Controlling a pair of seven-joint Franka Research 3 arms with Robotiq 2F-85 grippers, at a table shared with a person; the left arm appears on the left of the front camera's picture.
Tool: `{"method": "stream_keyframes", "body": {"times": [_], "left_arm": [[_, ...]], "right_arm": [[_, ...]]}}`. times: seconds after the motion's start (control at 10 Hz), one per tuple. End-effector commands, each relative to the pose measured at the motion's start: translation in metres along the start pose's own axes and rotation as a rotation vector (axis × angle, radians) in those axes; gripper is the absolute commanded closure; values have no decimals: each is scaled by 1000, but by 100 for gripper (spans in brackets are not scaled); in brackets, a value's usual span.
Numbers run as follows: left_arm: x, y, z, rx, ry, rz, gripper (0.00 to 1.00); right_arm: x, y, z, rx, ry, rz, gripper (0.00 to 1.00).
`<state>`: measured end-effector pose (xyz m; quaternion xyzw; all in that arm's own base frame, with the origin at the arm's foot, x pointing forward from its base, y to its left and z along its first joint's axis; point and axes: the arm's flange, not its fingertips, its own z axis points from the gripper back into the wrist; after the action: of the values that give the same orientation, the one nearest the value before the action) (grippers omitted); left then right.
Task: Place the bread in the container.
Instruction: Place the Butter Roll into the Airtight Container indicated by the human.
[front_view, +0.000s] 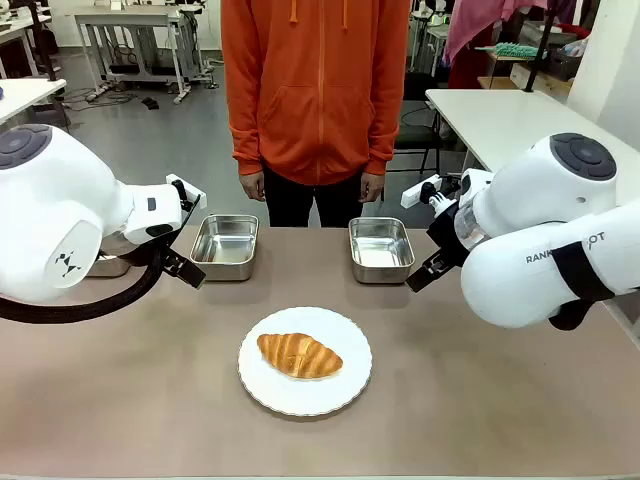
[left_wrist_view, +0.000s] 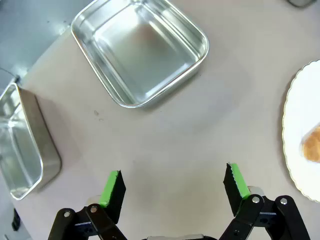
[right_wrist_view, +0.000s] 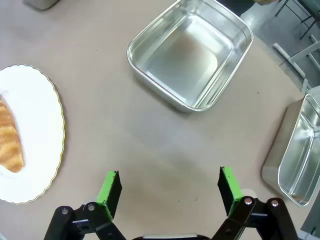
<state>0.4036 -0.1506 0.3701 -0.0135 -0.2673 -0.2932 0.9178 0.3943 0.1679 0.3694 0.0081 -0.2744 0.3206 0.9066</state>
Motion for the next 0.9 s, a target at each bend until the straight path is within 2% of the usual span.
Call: {"method": "stream_keyframes", "body": {"times": [0.0,0.8], "left_arm": [[0,0,0,0,0,0,0],[0,0,0,0,0,0,0]], "right_arm": [[0,0,0,0,0,0,0],[0,0,0,0,1,2,0]]}}
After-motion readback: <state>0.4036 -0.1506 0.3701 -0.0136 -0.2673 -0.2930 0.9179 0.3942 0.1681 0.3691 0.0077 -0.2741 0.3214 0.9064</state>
